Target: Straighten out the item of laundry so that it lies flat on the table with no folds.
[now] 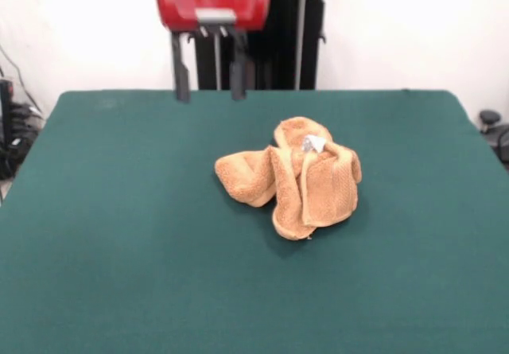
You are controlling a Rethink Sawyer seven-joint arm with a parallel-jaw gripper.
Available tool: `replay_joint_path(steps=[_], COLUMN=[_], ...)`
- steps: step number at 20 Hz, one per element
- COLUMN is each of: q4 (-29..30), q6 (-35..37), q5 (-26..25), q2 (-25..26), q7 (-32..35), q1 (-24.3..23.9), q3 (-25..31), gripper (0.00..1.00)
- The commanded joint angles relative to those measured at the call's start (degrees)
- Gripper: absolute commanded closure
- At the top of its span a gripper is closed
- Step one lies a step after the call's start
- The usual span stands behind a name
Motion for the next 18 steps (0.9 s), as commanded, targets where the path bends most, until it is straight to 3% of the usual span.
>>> replay_joint_path(steps=[1,9,17,18], q4=[8.2,7.5,1.5,6.1], q6=[11.8,20.9,34.2,26.3], q5=[8.9,20.2,29.8,25.2], q2=[-10.1,-20.4,-30.4,-25.7], q7=[-8.6,-12.4,-17.5,-14.6], q1=[-2.8,-6.8,-7.8,-7.3], q3=[14.0,19.8,18.6,19.9], gripper=[0.0,0.0,0.0,0.0])
